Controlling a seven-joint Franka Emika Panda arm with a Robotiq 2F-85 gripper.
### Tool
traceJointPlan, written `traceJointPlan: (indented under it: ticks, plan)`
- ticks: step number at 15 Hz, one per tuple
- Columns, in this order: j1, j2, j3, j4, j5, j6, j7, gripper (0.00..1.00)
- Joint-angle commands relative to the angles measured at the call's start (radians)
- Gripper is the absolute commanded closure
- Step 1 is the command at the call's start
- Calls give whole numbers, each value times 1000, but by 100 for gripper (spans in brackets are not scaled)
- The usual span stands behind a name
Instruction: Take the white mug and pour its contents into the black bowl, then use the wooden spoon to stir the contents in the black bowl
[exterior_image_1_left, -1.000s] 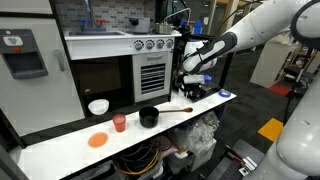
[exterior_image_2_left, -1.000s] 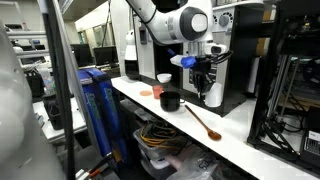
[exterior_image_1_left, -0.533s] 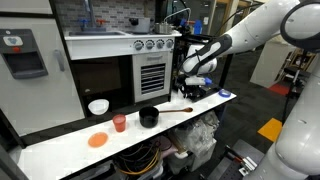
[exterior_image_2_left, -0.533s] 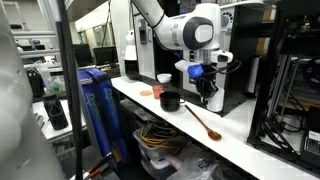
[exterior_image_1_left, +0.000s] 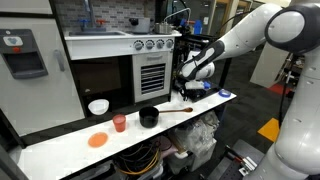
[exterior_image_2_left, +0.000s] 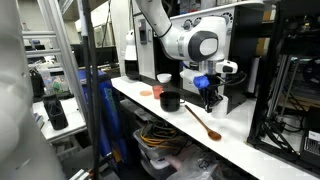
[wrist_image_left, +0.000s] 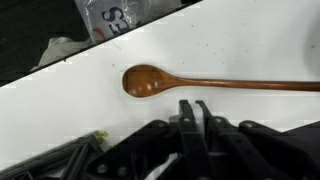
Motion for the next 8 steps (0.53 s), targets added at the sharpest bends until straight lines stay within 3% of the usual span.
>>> traceJointPlan:
  ticks: [1,8]
  plan:
    - [-12,57,6,45,26,24,-41,98]
    - [-9,122,11,104,30,29,-35,98]
